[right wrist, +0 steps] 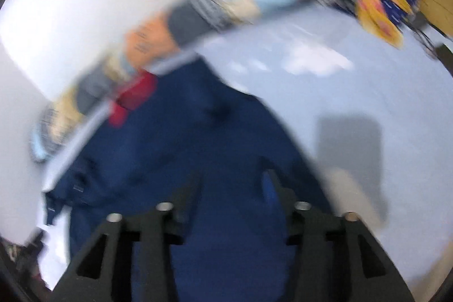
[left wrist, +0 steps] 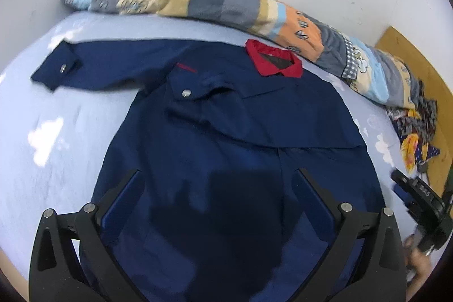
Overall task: Fold large clothes
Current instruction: 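Move the open left tool to the other sleeve's buttoned cuff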
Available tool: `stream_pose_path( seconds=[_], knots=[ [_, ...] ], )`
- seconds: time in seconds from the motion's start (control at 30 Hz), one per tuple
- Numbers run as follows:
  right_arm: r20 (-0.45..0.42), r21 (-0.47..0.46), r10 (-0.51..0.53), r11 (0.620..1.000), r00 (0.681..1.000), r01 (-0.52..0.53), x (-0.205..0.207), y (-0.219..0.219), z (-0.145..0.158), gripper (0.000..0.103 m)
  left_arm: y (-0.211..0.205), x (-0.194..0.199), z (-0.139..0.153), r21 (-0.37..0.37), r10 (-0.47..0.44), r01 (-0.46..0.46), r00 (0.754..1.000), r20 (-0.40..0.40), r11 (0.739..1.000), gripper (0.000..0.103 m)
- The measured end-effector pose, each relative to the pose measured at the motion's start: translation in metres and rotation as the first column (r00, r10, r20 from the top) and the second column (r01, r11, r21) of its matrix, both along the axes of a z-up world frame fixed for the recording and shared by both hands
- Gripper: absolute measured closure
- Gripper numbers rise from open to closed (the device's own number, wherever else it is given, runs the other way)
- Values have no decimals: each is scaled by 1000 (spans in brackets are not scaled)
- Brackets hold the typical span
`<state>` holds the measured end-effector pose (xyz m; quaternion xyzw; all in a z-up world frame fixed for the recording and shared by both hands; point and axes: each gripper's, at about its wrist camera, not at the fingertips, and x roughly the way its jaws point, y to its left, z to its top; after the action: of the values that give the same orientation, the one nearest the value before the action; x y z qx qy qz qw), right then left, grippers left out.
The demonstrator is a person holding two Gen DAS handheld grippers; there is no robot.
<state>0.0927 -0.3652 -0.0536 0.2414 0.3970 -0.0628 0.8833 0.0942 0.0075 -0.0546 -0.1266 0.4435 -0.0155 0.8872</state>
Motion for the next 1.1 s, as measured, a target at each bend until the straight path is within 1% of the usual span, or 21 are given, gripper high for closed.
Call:
stream_pose_path(
  seconds=[0.07, 0.13, 0.2, 0.23, 0.3, 0.33, 0.37, 0.4, 0.47, 0.53, 0.57, 0.6, 0.67, 0.73, 0.8, 0.83, 0.87, 0.97, 1.0, 1.03, 1.1],
  knots=[
    [-5, 10, 119, 993, 993, -119, 22, 41, -3, 53, 16, -4, 3, -12, 42, -42, 999, -2, 999, 0],
    [2, 20, 201, 979, 980, -201, 30, 68, -4, 55, 42, -4, 8, -6, 102, -102, 995, 3, 995, 0],
    [17, 1, 275, 961, 961, -275, 31, 87, 0, 55, 80, 0, 12, 42, 182, -182, 983, 10, 982, 0],
    [21, -32, 304, 952, 952, -303, 31, 95, 5, 55, 106, 2, 14, 76, 235, -236, 972, 24, 969, 0],
    [39, -90, 341, 937, 939, -337, 22, 102, 13, 54, 145, 9, 13, 120, 284, -287, 958, 41, 951, 0],
    [48, -104, 354, 932, 934, -347, 19, 101, 17, 54, 169, 16, 11, 172, 305, -308, 951, 41, 936, 0],
    [55, -112, 353, 932, 934, -346, 16, 101, 21, 54, 190, 22, 9, 234, 329, -332, 943, 53, 914, 0],
    [59, -108, 348, 934, 936, -341, 16, 102, 22, 53, 207, 28, 6, 287, 349, -352, 935, 64, 891, 0],
    [70, -77, 352, 935, 933, -347, 16, 99, 26, 53, 238, 41, -3, 390, 372, -369, 926, 71, 844, 0],
    [63, -53, 349, 937, 935, -346, 15, 92, 26, 53, 259, 53, -17, 484, 366, -354, 928, 73, 800, 6],
    [64, -33, 350, 937, 935, -348, 16, 90, 26, 53, 262, 59, -25, 535, 332, -320, 940, 78, 782, 11],
    [61, -17, 352, 936, 934, -352, 17, 89, 25, 52, 261, 63, -34, 589, 291, -278, 954, 75, 759, 11],
    [46, -2, 352, 936, 935, -352, 20, 88, 22, 53, 260, 73, -60, 710, 207, -181, 977, 51, 680, 11],
    [31, 24, 360, 932, 932, -361, 23, 87, 17, 53, 265, 79, -79, 738, 156, -116, 988, 14, 665, 12],
    [16, 35, 358, 933, 933, -359, 25, 88, 13, 53, 270, 87, -89, 736, 140, -93, 990, -2, 670, 12],
    [9, 48, 360, 932, 933, -360, 26, 87, 10, 52, 272, 91, -94, 742, 131, -91, 991, 4, 664, 12],
    [3, 58, 366, 929, 931, -365, 27, 86, 8, 53, 274, 95, -98, 755, 127, -91, 992, 10, 650, 12],
    [-16, 52, 358, 933, 933, -357, 29, 85, 4, 53, 281, 112, -109, 778, 114, -74, 994, 3, 624, 13],
    [-21, 57, 359, 932, 933, -357, 30, 85, 2, 53, 283, 115, -106, 786, 108, -70, 994, 4, 614, 18],
    [-25, 57, 355, 934, 935, -353, 31, 85, 1, 53, 286, 120, -105, 796, 101, -57, 995, -5, 602, 20],
    [-30, 54, 343, 939, 939, -341, 31, 83, -1, 53, 292, 132, -105, 806, 77, -12, 996, -42, 592, 25]
  ],
)
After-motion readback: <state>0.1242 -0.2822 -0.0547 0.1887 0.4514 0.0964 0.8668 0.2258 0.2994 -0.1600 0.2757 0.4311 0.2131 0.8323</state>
